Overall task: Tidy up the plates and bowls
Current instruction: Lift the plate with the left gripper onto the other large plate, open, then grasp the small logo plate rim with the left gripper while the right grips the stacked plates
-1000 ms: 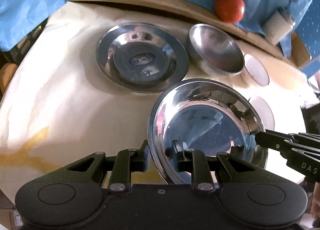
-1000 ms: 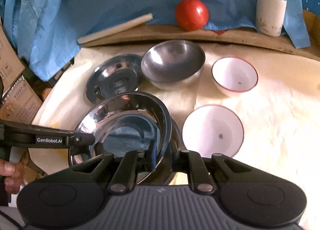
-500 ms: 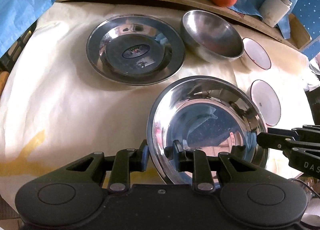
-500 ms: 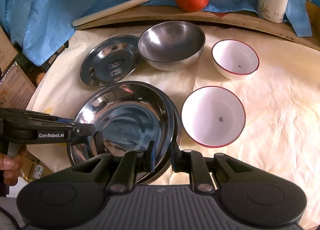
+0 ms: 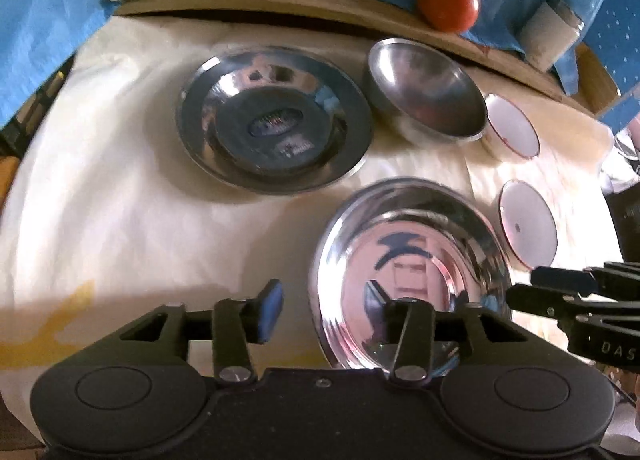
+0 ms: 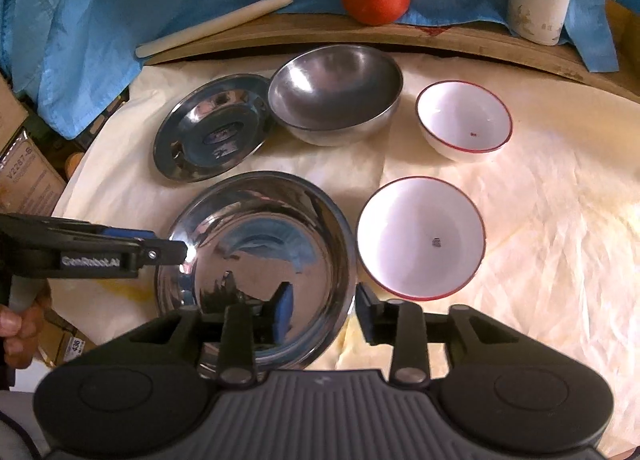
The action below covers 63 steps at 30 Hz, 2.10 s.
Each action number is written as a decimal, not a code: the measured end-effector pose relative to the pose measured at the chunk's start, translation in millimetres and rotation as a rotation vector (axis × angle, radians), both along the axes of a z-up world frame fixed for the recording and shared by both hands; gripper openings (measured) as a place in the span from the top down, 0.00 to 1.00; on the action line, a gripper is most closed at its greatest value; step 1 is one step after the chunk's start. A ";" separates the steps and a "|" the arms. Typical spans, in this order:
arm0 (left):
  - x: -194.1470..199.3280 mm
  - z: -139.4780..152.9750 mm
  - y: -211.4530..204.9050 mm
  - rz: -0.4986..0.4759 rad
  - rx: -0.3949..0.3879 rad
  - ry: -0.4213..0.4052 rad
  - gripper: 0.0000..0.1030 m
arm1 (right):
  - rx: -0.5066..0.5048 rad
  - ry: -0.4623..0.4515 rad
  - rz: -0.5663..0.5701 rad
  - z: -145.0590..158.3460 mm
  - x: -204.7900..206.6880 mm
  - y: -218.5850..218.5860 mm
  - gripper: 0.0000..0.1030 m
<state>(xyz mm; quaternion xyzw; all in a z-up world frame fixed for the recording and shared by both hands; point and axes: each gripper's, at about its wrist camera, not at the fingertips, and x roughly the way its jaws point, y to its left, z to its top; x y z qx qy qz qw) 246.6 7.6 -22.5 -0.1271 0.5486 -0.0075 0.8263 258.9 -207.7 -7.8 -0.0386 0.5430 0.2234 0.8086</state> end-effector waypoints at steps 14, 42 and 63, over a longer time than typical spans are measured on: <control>18.7 14.8 70.5 0.247 0.067 -0.078 0.01 | 0.167 -0.113 0.015 22.3 16.5 12.0 0.00; 98.7 -16.0 110.2 0.223 0.035 -0.050 0.01 | 0.258 0.001 -0.035 -27.8 74.2 89.8 0.00; 121.5 -30.1 105.6 0.148 0.025 -0.027 0.01 | 0.241 0.031 -0.080 -54.1 88.0 102.8 0.12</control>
